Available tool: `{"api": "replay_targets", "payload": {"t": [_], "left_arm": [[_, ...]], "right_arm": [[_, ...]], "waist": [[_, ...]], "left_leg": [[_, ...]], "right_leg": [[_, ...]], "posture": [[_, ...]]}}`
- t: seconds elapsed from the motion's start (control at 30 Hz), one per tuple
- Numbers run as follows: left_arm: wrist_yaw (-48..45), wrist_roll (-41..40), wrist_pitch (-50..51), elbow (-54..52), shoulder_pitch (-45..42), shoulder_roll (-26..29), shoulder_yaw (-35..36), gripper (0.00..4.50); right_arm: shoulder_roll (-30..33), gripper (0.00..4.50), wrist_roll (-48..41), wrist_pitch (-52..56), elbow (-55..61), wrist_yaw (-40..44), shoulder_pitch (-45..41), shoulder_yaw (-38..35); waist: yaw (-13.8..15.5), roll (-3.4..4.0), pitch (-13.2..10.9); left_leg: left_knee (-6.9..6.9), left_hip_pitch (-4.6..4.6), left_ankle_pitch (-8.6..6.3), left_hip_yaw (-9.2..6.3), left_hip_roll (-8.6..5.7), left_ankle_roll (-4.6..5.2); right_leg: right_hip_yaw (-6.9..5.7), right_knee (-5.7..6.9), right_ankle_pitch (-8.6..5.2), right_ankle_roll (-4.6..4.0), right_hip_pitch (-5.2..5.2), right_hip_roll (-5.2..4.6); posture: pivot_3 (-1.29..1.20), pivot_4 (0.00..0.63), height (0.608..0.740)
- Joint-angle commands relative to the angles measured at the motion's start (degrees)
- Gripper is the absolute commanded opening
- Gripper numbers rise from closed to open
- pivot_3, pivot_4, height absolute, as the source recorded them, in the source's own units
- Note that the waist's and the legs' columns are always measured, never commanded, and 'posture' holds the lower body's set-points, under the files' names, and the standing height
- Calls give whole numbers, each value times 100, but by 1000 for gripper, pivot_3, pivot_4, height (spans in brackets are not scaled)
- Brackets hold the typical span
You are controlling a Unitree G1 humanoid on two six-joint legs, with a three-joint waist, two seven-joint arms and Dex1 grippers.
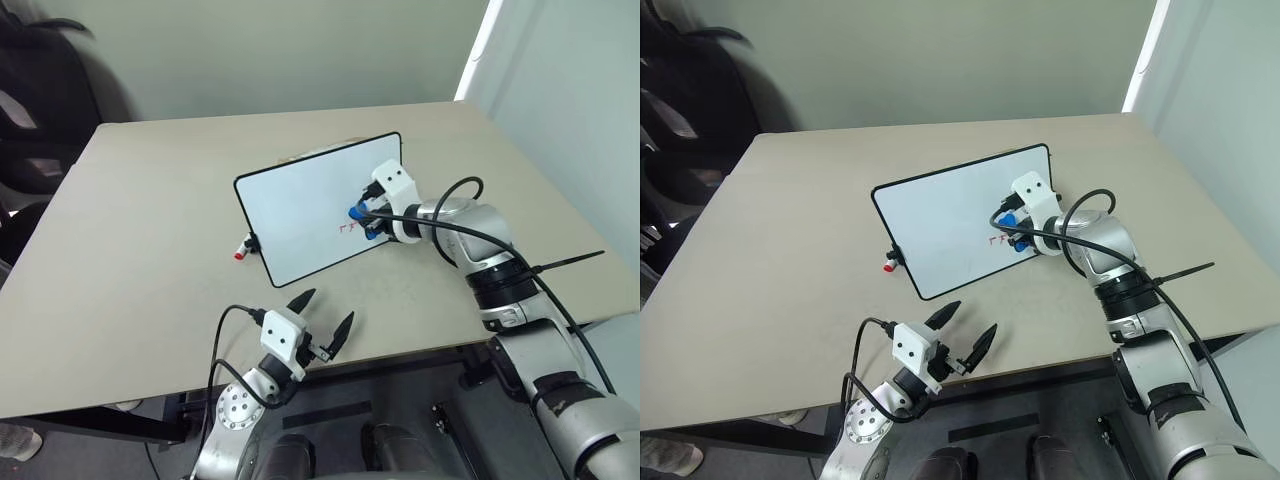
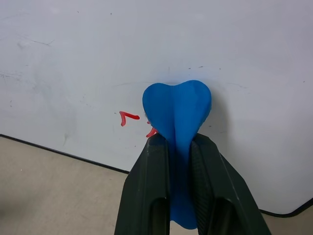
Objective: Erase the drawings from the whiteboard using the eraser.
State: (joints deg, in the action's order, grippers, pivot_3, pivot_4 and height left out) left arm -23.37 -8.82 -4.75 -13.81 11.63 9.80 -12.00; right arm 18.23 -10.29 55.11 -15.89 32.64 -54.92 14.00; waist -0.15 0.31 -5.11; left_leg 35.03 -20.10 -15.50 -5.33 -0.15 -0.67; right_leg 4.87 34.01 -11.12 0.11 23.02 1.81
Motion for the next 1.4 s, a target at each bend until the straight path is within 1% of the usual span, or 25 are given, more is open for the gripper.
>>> {"api": "replay_targets", "payload": {"t": [0.03,0.17,0.37,0.67,0.83,0.97,1.2,1.4], "left_arm": [[27,2,-120,-242,2,-26,9,4500],[39,0,-108,-299,37,-27,-2,4500],[53,2,-107,-352,83,-31,-11,4500],[59,-8,-99,-367,76,-34,-3,4500],[54,-11,-96,-348,45,-44,-5,4500],[46,0,-113,-314,34,-58,-21,4500],[32,15,-112,-281,10,-77,-34,4500],[10,14,-121,-273,11,-72,-38,4500]], "right_arm": [[-74,277,105,-134,-67,39,77,74],[-139,277,196,-182,-319,36,225,160],[-204,277,260,-211,-454,62,223,189],[-219,277,195,-140,-257,17,-444,-146],[-267,277,205,-86,-52,4,-588,-191],[-297,277,264,-111,-83,8,-475,-112],[-403,277,387,-116,-298,-18,42,138],[-457,277,466,-49,-303,-17,217,226]], "waist": [[-1,-1,1],[-4,-2,2],[-15,0,0],[-39,-2,-11],[-41,-4,-10],[-41,-5,-9],[-42,-8,-1],[-42,-5,-3]], "left_leg": [[0,1,0,0,0,0],[0,4,-1,0,0,-1],[0,0,-3,1,0,-4],[0,-6,-5,4,0,-10],[-2,-4,-4,3,1,-8],[0,-5,-3,4,1,-6],[-4,3,-6,3,1,-7],[-2,5,-5,3,1,-7]], "right_leg": [[0,0,0,0,-1,0],[0,1,0,-1,-4,0],[0,1,1,-1,6,0],[0,0,2,-4,21,0],[0,1,4,-7,25,1],[0,0,9,-14,24,1],[0,1,10,-14,5,1],[-1,2,10,-13,23,1]], "posture": [[0,150,739],[0,150,739],[0,150,739],[0,150,739],[0,150,739],[0,150,739],[0,150,739],[0,150,739]]}}
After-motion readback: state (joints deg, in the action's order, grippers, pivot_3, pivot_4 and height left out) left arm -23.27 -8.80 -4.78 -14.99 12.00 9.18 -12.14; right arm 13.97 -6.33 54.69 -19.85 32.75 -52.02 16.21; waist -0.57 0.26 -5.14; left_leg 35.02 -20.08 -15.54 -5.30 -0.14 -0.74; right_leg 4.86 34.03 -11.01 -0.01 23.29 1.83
